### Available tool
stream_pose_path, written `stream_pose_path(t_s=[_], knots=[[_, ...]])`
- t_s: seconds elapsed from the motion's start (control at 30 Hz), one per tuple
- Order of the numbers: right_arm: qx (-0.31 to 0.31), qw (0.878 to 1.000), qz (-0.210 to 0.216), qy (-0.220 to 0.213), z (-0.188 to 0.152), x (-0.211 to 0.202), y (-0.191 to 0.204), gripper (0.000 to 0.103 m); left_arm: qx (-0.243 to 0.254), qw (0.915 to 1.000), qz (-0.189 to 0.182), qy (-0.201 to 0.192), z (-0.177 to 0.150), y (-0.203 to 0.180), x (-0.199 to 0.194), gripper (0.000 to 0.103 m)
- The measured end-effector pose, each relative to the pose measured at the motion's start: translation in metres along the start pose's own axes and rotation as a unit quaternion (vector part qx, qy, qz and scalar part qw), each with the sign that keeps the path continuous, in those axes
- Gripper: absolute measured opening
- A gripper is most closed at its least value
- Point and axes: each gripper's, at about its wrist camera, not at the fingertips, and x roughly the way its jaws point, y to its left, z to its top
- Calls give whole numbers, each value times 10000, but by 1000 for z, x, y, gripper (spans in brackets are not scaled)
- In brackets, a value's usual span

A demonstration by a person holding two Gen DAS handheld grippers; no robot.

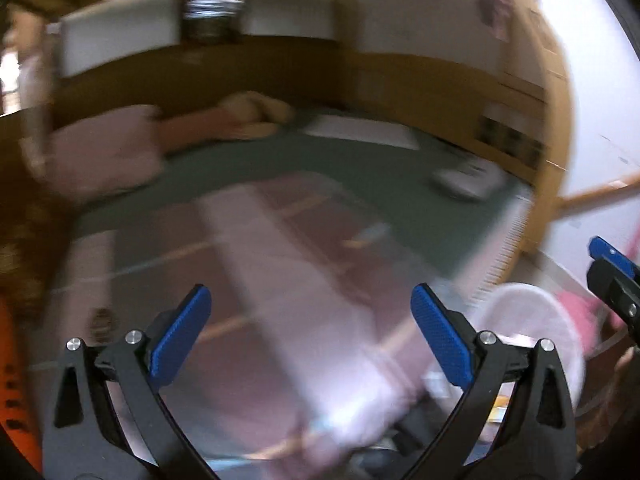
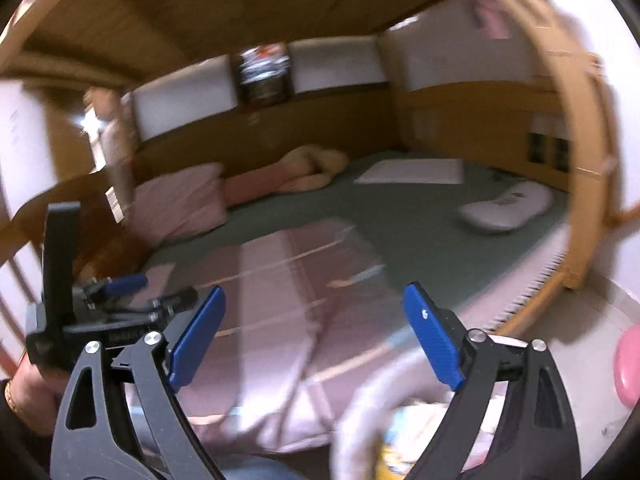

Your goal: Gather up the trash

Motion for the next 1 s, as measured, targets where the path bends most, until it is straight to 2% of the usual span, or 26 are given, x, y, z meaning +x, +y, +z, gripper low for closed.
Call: stream_pose_path(t_s=[0.03, 0.17, 0.3, 0.5, 0.67, 0.77, 1.0], knots=[[-149, 9998, 114, 54, 3, 12, 18, 92, -147, 9996, 232, -38, -1, 24, -4, 100], [-576, 9970, 461, 228, 16, 58, 87, 96, -770, 9941, 769, -24, -4, 104, -15, 100], [-861, 9930, 722, 364, 26, 97, 143, 100, -1039, 9848, 1391, -38, -7, 159, -22, 100], [-894, 9919, 672, 601, 29, 156, 186, 100, -1661, 9699, 1780, -42, -23, 225, -29, 100], [-1080, 9903, 425, 768, -3, 183, 194, 100, -1591, 9642, 2120, 39, -32, 236, -20, 100], [-1096, 9876, 437, 1037, -12, 193, 192, 100, -1580, 9661, 2043, 64, -35, 232, -16, 100], [-999, 9900, 357, 927, -9, 195, 186, 100, -1580, 9693, 1885, 52, -38, 212, -10, 100]])
